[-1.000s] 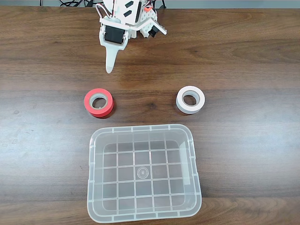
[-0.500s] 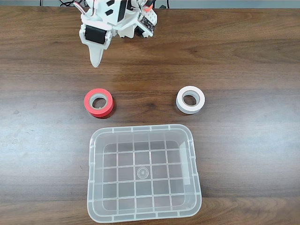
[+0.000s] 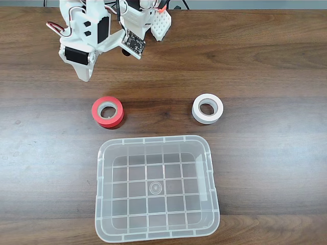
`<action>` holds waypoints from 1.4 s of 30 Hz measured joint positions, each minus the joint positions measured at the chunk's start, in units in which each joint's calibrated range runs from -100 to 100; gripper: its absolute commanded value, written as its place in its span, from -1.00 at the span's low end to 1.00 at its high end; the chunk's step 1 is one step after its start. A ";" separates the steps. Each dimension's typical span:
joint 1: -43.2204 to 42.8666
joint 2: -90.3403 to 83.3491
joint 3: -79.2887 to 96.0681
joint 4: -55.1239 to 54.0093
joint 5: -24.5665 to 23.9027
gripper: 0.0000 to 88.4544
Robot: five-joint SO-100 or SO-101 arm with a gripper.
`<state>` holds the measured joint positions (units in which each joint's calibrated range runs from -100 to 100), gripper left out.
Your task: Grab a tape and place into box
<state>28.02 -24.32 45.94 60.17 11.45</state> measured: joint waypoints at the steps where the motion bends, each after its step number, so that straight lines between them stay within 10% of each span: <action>1: 0.00 1.42 -0.90 0.00 0.57 -0.97; 15: -5.94 14.15 -14.71 0.00 1.25 -0.50; 42: -13.97 30.05 -22.02 0.00 -1.62 -0.49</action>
<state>14.05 5.73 23.92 60.17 9.84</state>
